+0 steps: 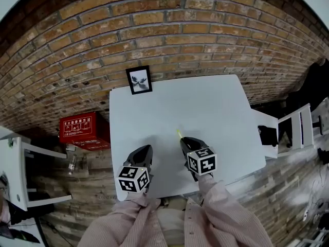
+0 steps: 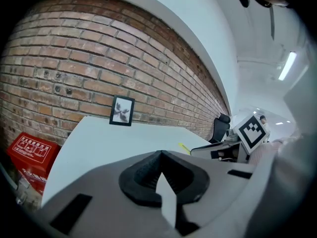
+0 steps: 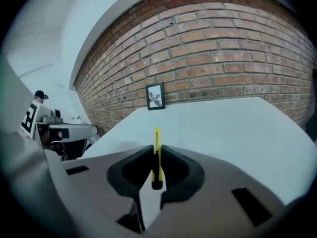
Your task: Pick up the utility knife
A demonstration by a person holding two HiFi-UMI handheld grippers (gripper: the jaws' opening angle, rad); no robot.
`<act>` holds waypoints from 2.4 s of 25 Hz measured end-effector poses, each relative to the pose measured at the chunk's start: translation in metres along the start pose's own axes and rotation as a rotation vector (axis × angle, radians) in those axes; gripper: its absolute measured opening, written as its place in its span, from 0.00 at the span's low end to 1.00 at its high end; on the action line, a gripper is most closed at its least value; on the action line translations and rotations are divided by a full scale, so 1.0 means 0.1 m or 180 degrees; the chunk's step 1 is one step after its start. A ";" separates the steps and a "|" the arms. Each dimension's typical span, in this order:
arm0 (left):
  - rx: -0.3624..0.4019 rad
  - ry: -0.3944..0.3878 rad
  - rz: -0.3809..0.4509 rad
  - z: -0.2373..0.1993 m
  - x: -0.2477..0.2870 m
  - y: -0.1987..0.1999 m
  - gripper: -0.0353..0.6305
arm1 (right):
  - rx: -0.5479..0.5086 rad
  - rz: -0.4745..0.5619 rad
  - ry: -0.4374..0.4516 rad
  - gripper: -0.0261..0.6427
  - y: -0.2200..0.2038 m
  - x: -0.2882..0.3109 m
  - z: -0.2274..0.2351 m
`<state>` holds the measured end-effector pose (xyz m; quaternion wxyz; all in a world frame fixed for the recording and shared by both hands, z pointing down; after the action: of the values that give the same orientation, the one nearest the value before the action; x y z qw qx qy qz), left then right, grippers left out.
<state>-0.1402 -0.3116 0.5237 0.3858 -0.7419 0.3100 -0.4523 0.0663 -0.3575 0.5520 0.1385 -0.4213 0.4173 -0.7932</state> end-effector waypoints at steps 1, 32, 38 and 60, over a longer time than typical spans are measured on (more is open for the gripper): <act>0.0017 -0.0002 0.0038 0.01 -0.02 0.02 0.04 | 0.0014 0.0073 0.0037 0.11 0.03 -0.04 -0.02; 0.0527 0.0206 0.1105 0.12 -0.73 0.90 0.04 | -0.0168 0.1776 0.0409 0.12 0.83 -1.15 -0.30; 0.0587 0.0238 0.1280 0.15 -0.89 1.06 0.04 | -0.0206 0.1991 0.0331 0.12 0.98 -1.35 -0.32; 0.0629 0.0416 0.1489 0.13 -1.09 1.25 0.04 | -0.0249 0.2285 0.0153 0.11 1.13 -1.68 -0.19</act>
<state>-0.1855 -0.2828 0.3659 0.5296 -0.5780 0.4517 -0.4258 0.1384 -0.3207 0.3654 0.3821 -0.2342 0.5718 -0.6872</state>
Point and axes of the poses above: the fingertips, and each gripper's own axes: x forward along the fingers, z to its right, y out of its top, the point moved 7 cm from there along -x, backward along the fingers, and after that the axes turned 5 degrees about y, right-handed, at the moved point
